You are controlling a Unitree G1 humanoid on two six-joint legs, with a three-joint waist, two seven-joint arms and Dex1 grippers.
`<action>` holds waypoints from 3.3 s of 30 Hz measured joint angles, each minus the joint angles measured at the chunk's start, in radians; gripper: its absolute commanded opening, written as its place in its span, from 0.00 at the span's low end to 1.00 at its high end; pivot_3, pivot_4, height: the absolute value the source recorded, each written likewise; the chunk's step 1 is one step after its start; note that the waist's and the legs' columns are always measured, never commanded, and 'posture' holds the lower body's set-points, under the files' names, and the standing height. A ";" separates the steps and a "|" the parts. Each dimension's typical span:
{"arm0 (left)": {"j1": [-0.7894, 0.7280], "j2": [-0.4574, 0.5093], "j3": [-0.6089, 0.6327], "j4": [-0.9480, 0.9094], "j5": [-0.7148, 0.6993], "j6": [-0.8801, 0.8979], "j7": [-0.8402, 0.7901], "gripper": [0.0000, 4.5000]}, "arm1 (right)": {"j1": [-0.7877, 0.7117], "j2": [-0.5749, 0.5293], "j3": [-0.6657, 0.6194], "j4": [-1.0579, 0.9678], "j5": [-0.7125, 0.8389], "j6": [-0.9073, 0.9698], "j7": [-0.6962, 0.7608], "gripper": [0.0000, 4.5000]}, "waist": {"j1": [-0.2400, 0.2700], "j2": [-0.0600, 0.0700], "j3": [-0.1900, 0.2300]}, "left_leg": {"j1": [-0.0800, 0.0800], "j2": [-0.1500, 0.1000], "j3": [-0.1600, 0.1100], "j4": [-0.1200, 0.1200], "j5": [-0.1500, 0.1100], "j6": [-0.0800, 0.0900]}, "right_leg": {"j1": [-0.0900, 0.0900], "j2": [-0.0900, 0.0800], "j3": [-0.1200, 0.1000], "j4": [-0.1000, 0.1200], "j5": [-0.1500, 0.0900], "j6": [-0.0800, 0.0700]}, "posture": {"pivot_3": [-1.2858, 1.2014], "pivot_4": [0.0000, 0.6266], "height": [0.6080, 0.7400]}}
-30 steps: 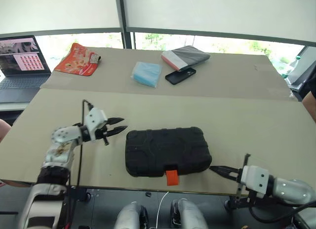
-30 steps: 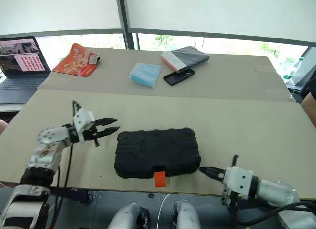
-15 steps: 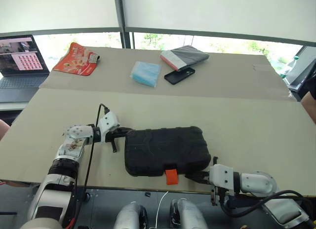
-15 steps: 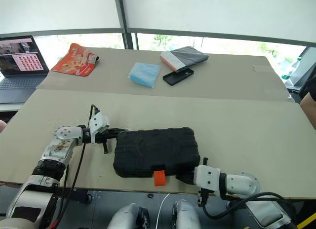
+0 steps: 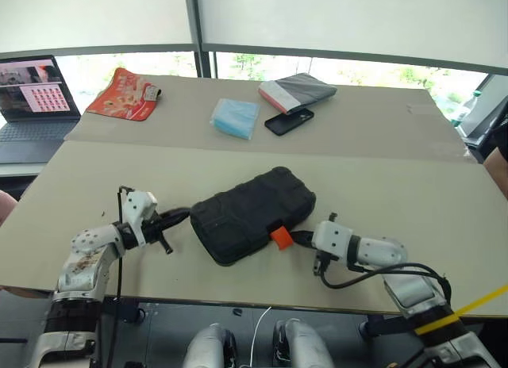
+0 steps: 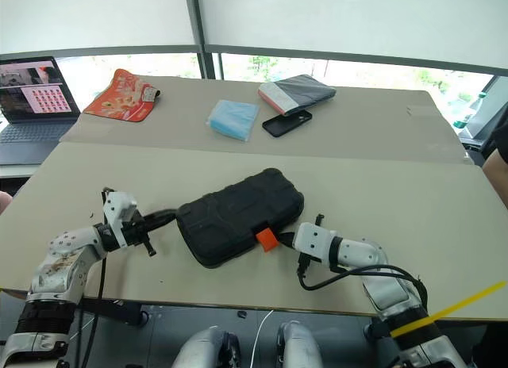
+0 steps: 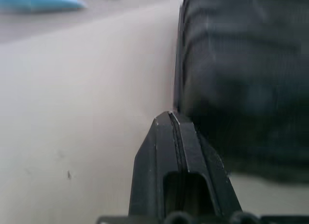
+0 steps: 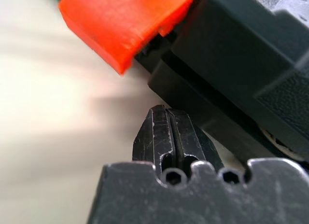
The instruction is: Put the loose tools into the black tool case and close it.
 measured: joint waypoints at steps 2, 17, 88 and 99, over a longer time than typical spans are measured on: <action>0.000 0.002 0.020 -0.051 -0.023 0.028 0.025 0.00 | -0.024 0.016 0.000 0.044 -0.002 -0.024 -0.001 0.00 | -0.004 0.000 0.000 | 0.000 0.000 0.000 -0.001 0.001 0.001 | 0.000 0.001 0.000 0.000 0.000 0.000 | 0.52 0.24 1.00; -0.381 -0.009 -0.347 -0.094 0.026 0.312 -0.018 0.00 | 0.170 -0.125 -0.130 -0.114 0.220 0.089 0.145 0.00 | 0.010 0.000 0.000 | 0.001 -0.003 0.001 -0.001 0.003 0.000 | 0.002 0.010 0.002 -0.001 0.000 0.000 | 0.52 0.24 1.00; -0.304 -0.060 -0.377 -0.064 0.161 0.327 -0.027 0.00 | -0.015 0.150 0.032 -0.073 0.089 0.256 0.075 0.00 | -0.015 0.007 -0.012 | 0.023 0.002 -0.004 -0.011 -0.007 -0.005 | 0.017 0.005 0.002 -0.002 -0.003 -0.005 | 0.52 0.24 1.00; -0.290 -0.051 -0.377 -0.086 0.155 0.346 -0.024 0.00 | -0.041 0.112 0.007 -0.098 0.102 0.263 0.100 0.00 | -0.012 0.007 -0.013 | 0.029 0.001 -0.004 -0.020 -0.005 -0.008 | 0.019 0.005 0.002 -0.004 -0.006 -0.008 | 0.52 0.24 1.00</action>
